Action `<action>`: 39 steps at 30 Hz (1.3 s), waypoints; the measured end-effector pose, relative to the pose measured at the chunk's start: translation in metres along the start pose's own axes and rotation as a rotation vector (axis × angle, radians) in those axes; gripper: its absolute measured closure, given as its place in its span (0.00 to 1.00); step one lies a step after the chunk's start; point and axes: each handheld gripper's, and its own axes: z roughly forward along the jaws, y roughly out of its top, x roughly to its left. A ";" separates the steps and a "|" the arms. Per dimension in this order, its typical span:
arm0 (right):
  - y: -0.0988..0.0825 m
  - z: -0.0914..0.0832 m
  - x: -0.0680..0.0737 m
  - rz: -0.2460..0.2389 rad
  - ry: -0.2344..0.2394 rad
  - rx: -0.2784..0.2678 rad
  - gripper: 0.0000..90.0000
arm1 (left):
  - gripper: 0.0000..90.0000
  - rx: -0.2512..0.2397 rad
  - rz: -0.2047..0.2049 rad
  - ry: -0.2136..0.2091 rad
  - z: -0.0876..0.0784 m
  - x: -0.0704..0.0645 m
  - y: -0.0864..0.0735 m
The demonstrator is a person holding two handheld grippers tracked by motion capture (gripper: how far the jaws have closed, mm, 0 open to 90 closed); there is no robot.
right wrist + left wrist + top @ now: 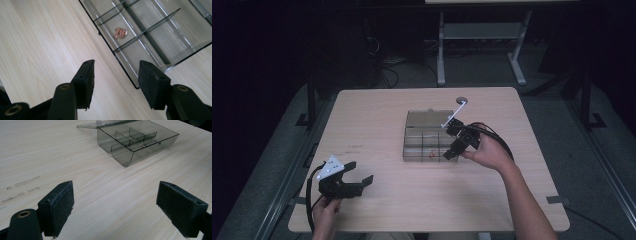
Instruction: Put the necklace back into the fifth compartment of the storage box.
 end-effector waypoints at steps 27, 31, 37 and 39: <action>-0.033 -0.004 0.004 0.012 -0.001 0.001 0.50 | 0.16 0.000 -0.002 0.004 -0.001 0.001 0.000; -0.041 -0.003 0.003 0.022 0.005 -0.001 0.49 | 0.16 -0.002 -0.003 0.005 -0.001 0.001 0.000; -0.051 0.001 0.004 0.033 0.012 -0.002 0.49 | 0.16 0.000 -0.001 0.005 -0.001 0.001 0.000; -0.054 0.001 0.004 0.035 0.012 0.000 0.49 | 0.16 0.000 0.002 0.002 -0.001 0.001 0.000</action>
